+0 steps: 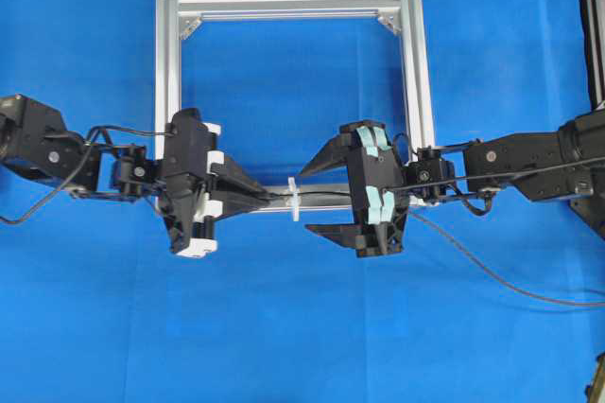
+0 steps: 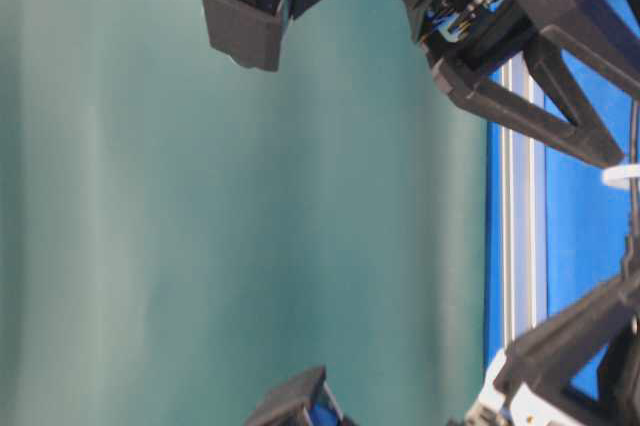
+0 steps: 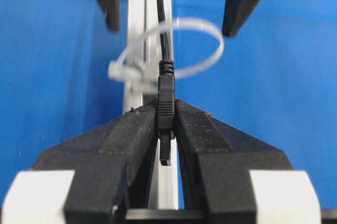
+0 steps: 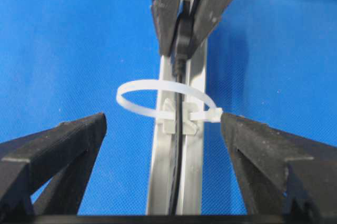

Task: Insert the wire through the string loop located in the center.
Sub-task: 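Open the right gripper and pull the cable leftward with the left gripper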

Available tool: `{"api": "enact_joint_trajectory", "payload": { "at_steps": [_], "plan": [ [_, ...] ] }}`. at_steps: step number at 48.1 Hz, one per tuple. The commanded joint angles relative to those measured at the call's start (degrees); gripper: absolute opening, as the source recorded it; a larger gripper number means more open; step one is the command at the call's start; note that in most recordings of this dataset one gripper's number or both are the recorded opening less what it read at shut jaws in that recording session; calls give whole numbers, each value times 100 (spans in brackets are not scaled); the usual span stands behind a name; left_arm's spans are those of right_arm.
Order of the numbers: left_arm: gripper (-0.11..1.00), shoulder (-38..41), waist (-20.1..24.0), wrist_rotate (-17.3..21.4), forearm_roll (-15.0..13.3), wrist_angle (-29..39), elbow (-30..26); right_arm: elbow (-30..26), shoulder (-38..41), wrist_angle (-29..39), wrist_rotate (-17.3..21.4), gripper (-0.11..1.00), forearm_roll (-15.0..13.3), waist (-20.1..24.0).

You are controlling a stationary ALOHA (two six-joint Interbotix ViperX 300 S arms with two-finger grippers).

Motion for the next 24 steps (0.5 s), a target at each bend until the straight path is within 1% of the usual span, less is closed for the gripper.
{"api": "enact_joint_trajectory", "payload": {
  "at_steps": [1,5,24],
  "plan": [
    [8,-378,0,-9,9,-26,141,-70,-79,-18,0,96,0,9],
    [8,-598,-26,-9,9,-26,369,-79,-79,-18,0,96,0,9],
    [8,-1758,-229,-141,9,-18,1863,-105,-88,-26,0,96,-9,9]
  ]
}}
